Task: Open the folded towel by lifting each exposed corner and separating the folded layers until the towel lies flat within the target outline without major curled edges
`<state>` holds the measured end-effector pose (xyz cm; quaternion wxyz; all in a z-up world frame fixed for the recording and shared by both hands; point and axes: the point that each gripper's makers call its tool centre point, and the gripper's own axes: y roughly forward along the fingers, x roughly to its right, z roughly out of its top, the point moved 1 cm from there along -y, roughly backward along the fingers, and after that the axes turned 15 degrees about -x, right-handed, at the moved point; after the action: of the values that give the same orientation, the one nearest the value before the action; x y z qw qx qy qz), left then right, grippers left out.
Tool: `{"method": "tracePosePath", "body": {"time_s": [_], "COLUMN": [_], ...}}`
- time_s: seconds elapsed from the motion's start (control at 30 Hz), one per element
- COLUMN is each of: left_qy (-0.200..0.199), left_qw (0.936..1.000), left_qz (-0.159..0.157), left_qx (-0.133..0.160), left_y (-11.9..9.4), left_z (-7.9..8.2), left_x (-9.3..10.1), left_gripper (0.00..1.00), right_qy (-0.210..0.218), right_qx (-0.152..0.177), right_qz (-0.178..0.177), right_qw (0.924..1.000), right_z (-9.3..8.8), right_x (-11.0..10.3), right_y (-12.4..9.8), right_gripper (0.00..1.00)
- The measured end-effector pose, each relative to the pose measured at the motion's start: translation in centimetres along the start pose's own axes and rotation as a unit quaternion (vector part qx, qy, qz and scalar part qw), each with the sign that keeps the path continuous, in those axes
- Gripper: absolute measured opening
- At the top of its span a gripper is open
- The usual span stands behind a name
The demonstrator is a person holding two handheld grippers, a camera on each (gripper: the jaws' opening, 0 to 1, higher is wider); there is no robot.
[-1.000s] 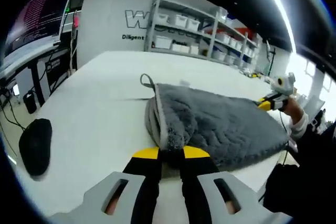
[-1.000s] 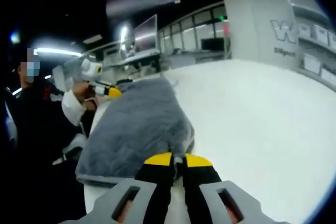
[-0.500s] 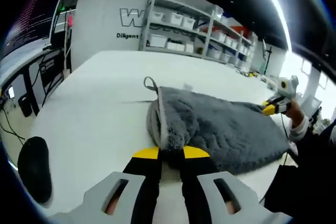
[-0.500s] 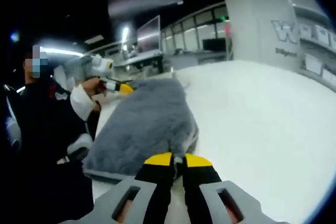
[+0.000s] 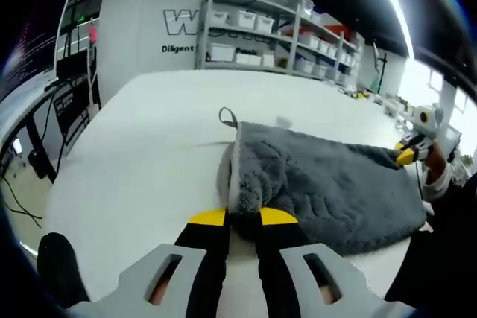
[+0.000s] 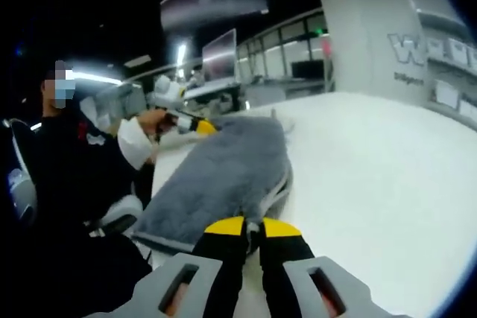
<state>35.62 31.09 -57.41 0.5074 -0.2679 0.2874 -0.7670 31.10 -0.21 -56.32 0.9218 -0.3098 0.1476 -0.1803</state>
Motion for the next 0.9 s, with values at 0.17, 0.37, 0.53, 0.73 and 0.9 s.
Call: {"method": "tracePosePath", "body": {"time_s": [0.17, 0.37, 0.53, 0.73, 0.9], "left_qy": [0.064, 0.077, 0.087, 0.095, 0.095], "left_qw": [0.9977, 0.9966, 0.9957, 0.9948, 0.9949], "left_qz": [0.016, 0.030, 0.031, 0.032, 0.030], "left_qx": [0.016, 0.008, 0.010, 0.015, 0.019], "left_y": [0.5, 1.2, 1.6, 2.3, 3.2], "left_z": [1.2, 1.7, 2.4, 3.2, 3.9], "left_x": [-0.2, -0.3, -0.3, -0.2, 0.0], "left_gripper": [0.13, 0.13, 0.13, 0.13, 0.13], "right_qy": [-0.007, -0.020, -0.032, -0.038, -0.041], "right_qx": [0.007, 0.006, 0.004, 0.002, 0.002], "right_qz": [0.006, 0.007, 0.005, 0.008, 0.015], "right_qw": [0.9999, 0.9998, 0.9995, 0.9993, 0.9991], "right_z": [0.6, 0.5, 0.6, 0.5, 0.5], "right_x": [-0.9, -2.9, -4.1, -5.1, -5.7], "right_y": [-0.3, -0.5, -0.7, -0.9, -0.9], "right_gripper": [0.02, 0.02, 0.02, 0.03, 0.03]}}
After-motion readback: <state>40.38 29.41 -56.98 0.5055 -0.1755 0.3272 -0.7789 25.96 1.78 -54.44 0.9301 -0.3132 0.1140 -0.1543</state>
